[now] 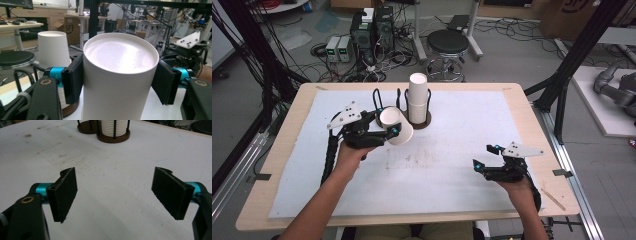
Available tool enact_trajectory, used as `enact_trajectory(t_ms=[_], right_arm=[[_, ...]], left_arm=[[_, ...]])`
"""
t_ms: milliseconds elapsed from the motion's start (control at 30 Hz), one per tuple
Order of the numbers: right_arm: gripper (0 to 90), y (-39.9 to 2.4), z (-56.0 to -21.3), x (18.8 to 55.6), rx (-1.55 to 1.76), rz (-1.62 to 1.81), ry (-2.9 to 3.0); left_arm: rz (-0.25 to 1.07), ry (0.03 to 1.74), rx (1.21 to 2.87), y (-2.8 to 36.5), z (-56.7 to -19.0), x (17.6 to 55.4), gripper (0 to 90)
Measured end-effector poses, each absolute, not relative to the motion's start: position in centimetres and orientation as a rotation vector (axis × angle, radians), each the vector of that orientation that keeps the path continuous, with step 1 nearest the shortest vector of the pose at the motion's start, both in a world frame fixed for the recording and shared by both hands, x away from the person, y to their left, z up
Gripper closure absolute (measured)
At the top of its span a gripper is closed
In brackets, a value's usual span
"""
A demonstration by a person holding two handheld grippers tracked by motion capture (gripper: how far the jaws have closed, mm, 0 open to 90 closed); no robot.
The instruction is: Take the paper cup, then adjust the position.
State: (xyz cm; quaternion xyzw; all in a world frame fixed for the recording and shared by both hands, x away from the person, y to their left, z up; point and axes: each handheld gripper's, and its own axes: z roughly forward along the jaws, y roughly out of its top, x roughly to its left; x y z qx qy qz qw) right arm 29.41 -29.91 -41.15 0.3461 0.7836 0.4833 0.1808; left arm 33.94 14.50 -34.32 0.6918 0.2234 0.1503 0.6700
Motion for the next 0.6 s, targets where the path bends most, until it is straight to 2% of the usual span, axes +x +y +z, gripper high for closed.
enact_trajectory(t_ms=[600], right_arm=[[20.4,-27.8,-40.7,29.3,0.889,1.446,2.292]], left_arm=[[0.25,0.458,1.603,12.9,-36.6,33.2,33.5]])
